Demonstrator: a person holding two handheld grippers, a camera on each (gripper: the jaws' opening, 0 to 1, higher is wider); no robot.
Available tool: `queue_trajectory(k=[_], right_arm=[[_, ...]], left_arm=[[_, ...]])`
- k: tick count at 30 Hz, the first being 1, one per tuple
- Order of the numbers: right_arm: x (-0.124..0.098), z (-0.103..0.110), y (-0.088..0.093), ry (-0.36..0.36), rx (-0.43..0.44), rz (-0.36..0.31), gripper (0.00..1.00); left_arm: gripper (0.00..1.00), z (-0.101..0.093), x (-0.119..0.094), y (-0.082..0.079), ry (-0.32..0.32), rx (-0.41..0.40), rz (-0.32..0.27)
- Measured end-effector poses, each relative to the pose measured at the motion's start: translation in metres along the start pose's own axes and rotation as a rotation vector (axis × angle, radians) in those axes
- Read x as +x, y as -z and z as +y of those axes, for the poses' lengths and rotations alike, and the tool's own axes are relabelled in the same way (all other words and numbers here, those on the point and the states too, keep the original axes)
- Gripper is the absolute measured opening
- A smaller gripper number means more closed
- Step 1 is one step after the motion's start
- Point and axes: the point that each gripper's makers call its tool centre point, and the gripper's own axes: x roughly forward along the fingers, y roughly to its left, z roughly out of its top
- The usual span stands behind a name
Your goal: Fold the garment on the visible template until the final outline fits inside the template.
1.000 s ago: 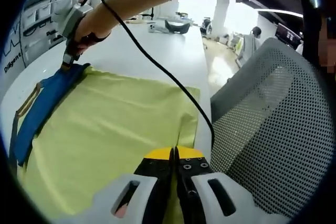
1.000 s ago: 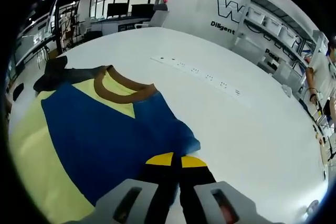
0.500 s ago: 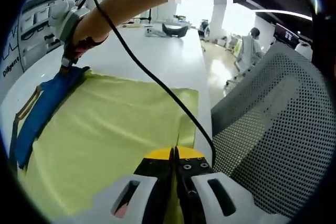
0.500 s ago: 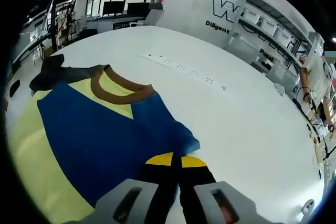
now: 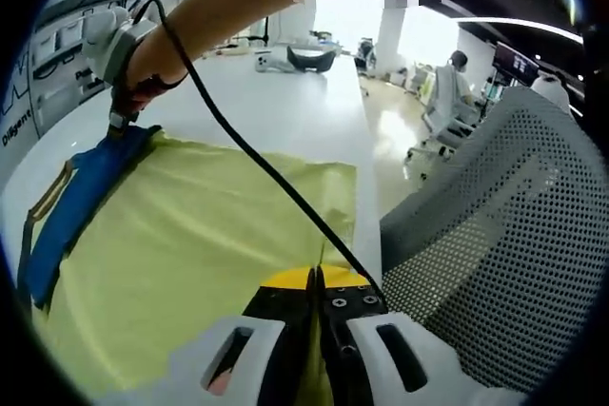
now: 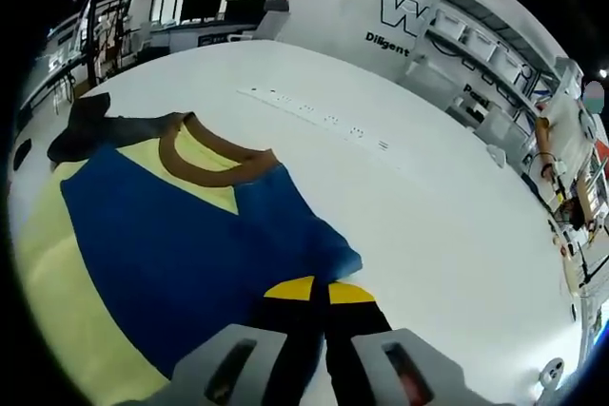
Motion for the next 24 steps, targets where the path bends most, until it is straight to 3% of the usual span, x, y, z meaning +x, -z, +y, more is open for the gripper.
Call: queue_trajectory(k=[11,24], right_arm=[[-0.006,-0.008,0.005,0.039,-0.010,0.026,0.00],[-0.013,-0.012,0.009,0.038,-0.056,0.043,0.00]], left_arm=[[0.00,-0.006,0.008,-0.006,0.017,-0.046,-0.025],[0.00,-0.011,0.020,-0.012,0.001,0.018,-0.019]])
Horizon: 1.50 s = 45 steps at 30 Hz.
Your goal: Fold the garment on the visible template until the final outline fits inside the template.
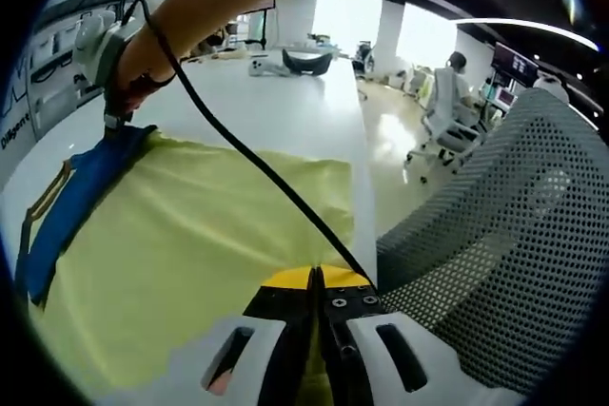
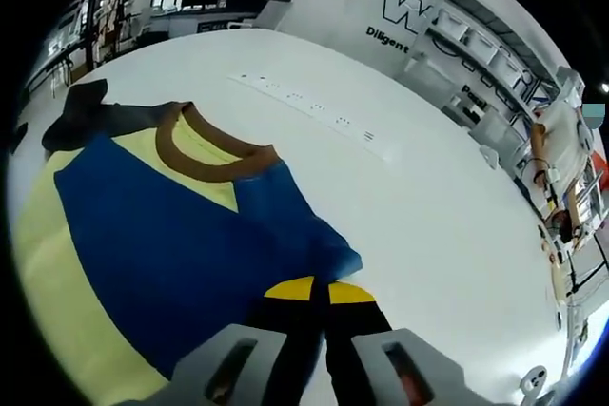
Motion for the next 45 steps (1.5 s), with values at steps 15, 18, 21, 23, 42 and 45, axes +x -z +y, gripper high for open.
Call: queue_trajectory(k=[15,18,21,23,42,45], right_arm=[[0.002,-0.012,0.013,0.008,0.009,0.035,0.00],[0.005,-0.015,0.013,0.011,0.011,0.043,0.00],[0.006,-0.016,0.014,0.009,0.011,0.045,0.00],[0.007,-0.017,0.014,0.008,0.016,0.046,0.00],[-0.033,-0.005,-0.024,-0.027,0.262,-0.132,0.24],[-0.043,0.001,-0.026,-0.026,0.248,-0.156,0.26]], left_arm=[[0.00,-0.003,0.010,-0.008,0.020,0.000,-0.014],[0.00,-0.003,0.009,-0.008,0.021,-0.008,-0.015],[0.00,-0.002,0.009,-0.007,0.027,-0.017,-0.026],[0.00,-0.001,0.009,-0.008,0.022,-0.028,-0.031],[0.07,0.023,-0.048,-0.027,-0.072,-0.090,-0.146],[0.08,0.025,-0.058,-0.023,-0.095,-0.134,-0.166]])
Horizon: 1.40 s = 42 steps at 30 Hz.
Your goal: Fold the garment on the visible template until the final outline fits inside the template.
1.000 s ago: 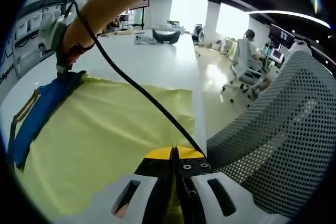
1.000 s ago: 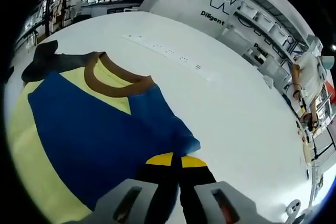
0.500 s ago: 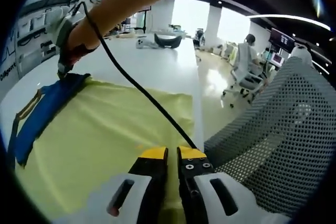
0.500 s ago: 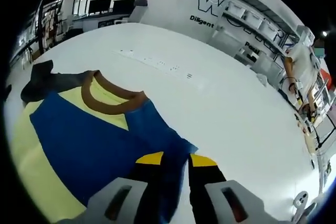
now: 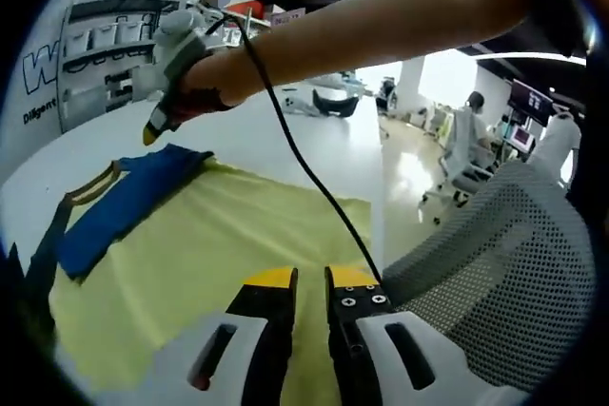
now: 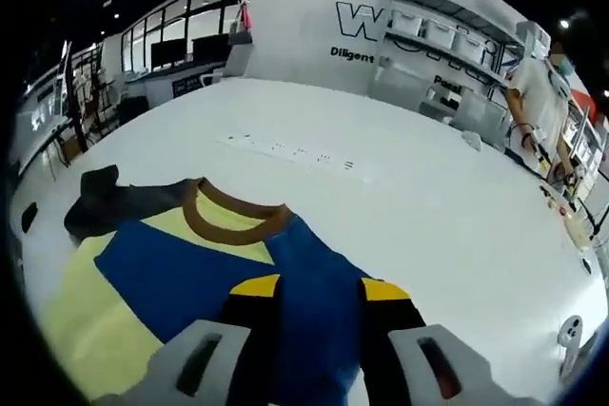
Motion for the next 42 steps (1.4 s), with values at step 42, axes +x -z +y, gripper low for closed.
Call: queue_trajectory(k=[42], right_arm=[[-0.093,0.106,0.026,-0.092,0.113,-0.112,0.34]], left_arm=[[0.16,0.121,-0.116,0.006,-0.429,-0.172,-0.131]])
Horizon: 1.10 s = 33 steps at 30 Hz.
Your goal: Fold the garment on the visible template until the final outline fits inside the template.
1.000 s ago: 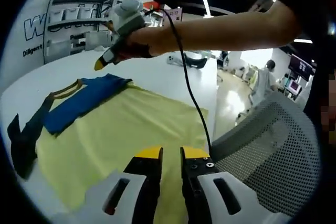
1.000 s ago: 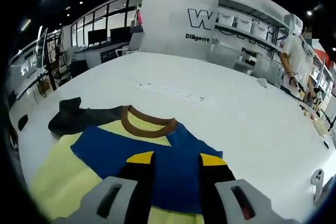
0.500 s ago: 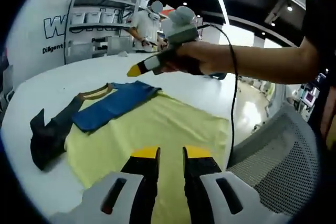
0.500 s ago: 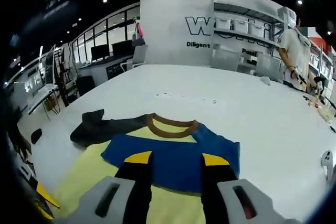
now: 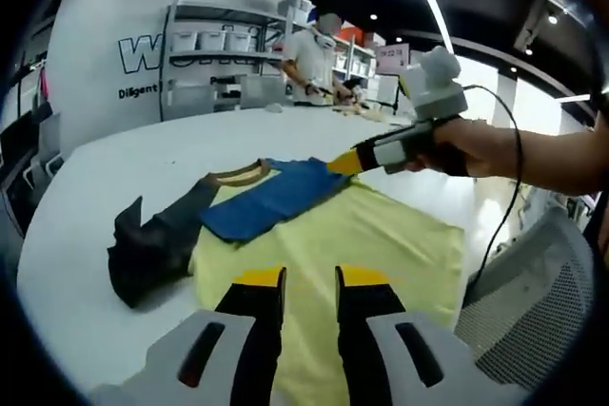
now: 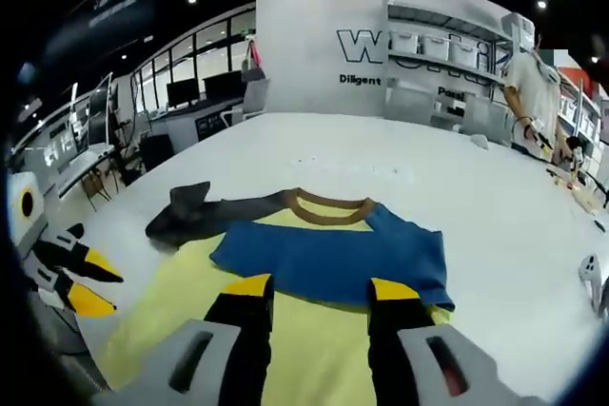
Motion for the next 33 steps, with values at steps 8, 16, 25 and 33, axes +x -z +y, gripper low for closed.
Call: queue_trajectory(k=[8,16,25,33], right_arm=[[-0.010,0.011,0.025,0.006,0.023,0.058,0.35],[-0.019,0.030,0.034,-0.033,0.055,0.066,0.37],[-0.023,0.041,0.026,-0.063,0.049,0.062,0.37],[-0.022,0.048,0.018,-0.074,0.024,0.032,0.37]], left_arm=[[0.19,0.031,-0.012,0.002,-0.111,0.003,-0.023],[0.24,0.057,-0.021,0.003,-0.181,-0.032,-0.023],[0.26,0.092,-0.018,-0.004,-0.247,-0.055,-0.021],[0.28,0.133,-0.011,-0.017,-0.310,-0.012,-0.022]])
